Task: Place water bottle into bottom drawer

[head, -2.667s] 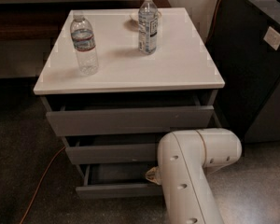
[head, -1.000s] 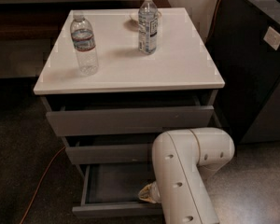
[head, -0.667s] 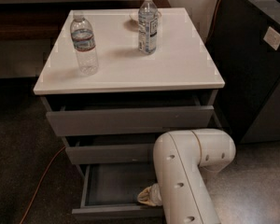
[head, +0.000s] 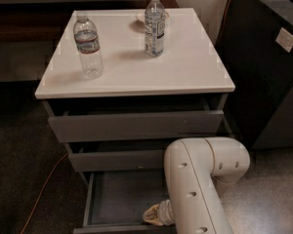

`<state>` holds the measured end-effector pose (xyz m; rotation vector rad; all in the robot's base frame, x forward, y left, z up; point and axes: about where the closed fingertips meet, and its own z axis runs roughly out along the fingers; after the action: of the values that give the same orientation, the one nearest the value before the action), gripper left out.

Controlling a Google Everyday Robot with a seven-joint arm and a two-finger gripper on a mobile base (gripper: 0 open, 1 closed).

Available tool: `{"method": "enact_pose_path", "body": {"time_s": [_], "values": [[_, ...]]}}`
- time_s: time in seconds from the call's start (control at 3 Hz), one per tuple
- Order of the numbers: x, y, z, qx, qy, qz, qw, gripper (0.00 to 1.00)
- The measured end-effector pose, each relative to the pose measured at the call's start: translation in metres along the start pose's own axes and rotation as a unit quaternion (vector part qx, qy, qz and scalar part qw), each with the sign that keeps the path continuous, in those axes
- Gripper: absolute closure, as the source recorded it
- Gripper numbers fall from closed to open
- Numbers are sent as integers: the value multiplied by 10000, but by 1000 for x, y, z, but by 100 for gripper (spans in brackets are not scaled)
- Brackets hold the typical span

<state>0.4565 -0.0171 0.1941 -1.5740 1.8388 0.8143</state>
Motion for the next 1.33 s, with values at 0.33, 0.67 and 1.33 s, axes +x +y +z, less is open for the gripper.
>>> {"method": "enact_pose_path", "body": {"time_s": [0.33, 0.67, 1.33], "values": [[-2, 18, 6, -175, 4, 67, 9998, 100], [-6, 34, 14, -396, 114, -9, 9992, 100], [-13, 59, 23, -632, 148, -52, 9979, 100]]}}
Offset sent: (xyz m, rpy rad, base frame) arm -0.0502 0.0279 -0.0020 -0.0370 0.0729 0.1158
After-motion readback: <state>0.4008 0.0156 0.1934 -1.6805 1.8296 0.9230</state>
